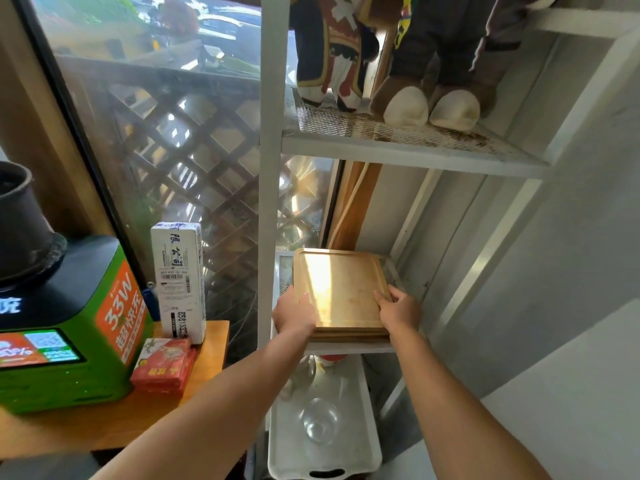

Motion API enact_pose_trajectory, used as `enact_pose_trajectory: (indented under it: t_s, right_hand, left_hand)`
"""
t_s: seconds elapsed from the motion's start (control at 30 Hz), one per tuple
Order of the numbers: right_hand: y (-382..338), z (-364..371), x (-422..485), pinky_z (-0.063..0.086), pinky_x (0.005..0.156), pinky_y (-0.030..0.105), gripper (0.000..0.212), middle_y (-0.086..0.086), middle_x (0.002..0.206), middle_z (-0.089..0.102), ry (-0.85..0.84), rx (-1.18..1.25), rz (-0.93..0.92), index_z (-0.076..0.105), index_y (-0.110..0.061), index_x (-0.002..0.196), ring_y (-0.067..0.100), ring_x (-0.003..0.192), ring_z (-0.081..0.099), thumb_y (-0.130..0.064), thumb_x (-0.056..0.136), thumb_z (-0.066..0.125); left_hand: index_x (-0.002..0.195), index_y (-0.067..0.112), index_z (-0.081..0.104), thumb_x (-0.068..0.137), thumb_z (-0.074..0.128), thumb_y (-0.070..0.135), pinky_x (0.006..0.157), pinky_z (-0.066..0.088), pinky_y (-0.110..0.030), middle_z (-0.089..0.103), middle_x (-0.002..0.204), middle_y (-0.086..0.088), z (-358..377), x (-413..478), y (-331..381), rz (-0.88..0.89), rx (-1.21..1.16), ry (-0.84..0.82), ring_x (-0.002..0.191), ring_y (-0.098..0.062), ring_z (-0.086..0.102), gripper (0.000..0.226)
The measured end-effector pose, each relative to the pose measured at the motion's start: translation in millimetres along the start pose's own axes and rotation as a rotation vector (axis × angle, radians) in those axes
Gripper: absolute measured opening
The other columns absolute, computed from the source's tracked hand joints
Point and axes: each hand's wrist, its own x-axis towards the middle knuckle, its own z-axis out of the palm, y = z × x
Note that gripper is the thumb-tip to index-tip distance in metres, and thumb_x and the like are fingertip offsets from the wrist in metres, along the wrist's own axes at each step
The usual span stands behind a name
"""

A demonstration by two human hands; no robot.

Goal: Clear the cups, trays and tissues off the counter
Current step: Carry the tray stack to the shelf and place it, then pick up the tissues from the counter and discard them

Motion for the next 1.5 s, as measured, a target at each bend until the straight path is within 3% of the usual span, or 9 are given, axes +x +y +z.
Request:
enact_pose_trajectory:
  t_s: [0.23,0.53,0.63,0.73,0.83,0.97,1.07,1.23,1.5]
  right_hand:
    - [-6,0,-18,0.05,0.097,0.042,0.044,0.017,0.131,0.065,0.078,-0.142,0.035,0.059,-0.007,0.138,0.035,0.121,0.06,-0.029,0.1,0.061]
    - [-28,-23,-75,0.049,0.086,0.038,0.043,0.018,0.127,0.064,0.165,-0.496,-0.033,0.061,-0.006,0.13,0.037,0.118,0.059,-0.034,0.098,0.059]
    - [-37,-29,-105,0.047,0.075,0.034,0.038,0.013,0.112,0.067,0.198,-0.653,-0.115,0.068,-0.009,0.117,0.031,0.103,0.061,-0.039,0.096,0.055]
    - [-44,-17,-145,0.054,0.078,0.035,0.03,0.008,0.102,0.067,0.136,-0.65,-0.154,0.067,-0.011,0.107,0.023,0.092,0.061,-0.037,0.097,0.056]
    - [-50,15,-195,0.053,0.083,0.037,0.035,0.012,0.109,0.069,0.069,-0.703,-0.194,0.069,-0.009,0.111,0.029,0.099,0.064,-0.038,0.096,0.056]
    - [-61,90,-273,0.05,0.08,0.035,0.037,0.014,0.118,0.07,-0.124,-0.818,-0.241,0.069,-0.011,0.114,0.032,0.108,0.066,-0.039,0.095,0.053]
    - [-71,160,-339,0.05,0.084,0.035,0.042,0.011,0.122,0.068,-0.294,-0.971,-0.306,0.067,-0.014,0.119,0.03,0.112,0.065,-0.044,0.093,0.054]
    - [-86,285,-461,0.051,0.089,0.037,0.042,0.013,0.124,0.065,-0.588,-0.986,-0.518,0.066,-0.011,0.117,0.032,0.112,0.063,-0.043,0.091,0.054]
    - [-135,420,-631,0.049,0.072,0.034,0.026,0.01,0.11,0.069,-0.865,-0.928,-0.823,0.066,-0.016,0.101,0.031,0.096,0.064,-0.037,0.09,0.055]
  left_hand:
    - [0.14,0.004,0.039,0.104,0.043,0.011,0.096,0.048,-0.038,0.054,0.133,-0.017,-14,-11,0,0.108,0.165,-0.175,0.12,-0.031,0.056,0.037]
    - [0.135,0.0,0.037,0.097,0.055,0.014,0.1,0.051,-0.044,0.05,0.132,-0.019,-33,-67,-2,0.025,0.094,-0.289,0.118,-0.032,0.053,0.044]
    - [0.131,0.0,0.046,0.097,0.054,0.016,0.096,0.054,-0.04,0.056,0.125,-0.018,-53,-80,-7,0.068,0.124,-0.378,0.112,-0.03,0.059,0.038]
    - [0.125,0.004,0.056,0.096,0.057,0.016,0.088,0.058,-0.033,0.065,0.115,-0.016,-88,-90,-28,0.181,0.148,-0.501,0.104,-0.029,0.066,0.031]
    - [0.109,0.007,0.062,0.095,0.061,0.021,0.059,0.055,-0.024,0.066,0.098,-0.008,-144,-96,-63,0.239,0.205,-0.491,0.076,-0.017,0.065,0.02]
    - [0.089,0.016,0.062,0.09,0.058,0.027,0.064,0.048,-0.025,0.066,0.097,-0.006,-247,-96,-127,0.367,0.488,-0.308,0.082,-0.022,0.062,0.012]
    - [0.111,0.019,0.063,0.088,0.057,0.029,0.077,0.053,-0.036,0.067,0.115,-0.003,-332,-98,-191,0.369,0.651,-0.196,0.103,-0.026,0.066,0.026]
    - [0.11,0.016,0.06,0.086,0.054,0.032,0.08,0.051,-0.039,0.067,0.117,-0.011,-470,-113,-303,0.198,0.84,-0.094,0.108,-0.034,0.064,0.03]
    - [0.1,0.018,0.058,0.087,0.053,0.028,0.076,0.051,-0.037,0.064,0.112,-0.006,-631,-153,-414,-0.087,0.841,0.032,0.102,-0.029,0.063,0.018]
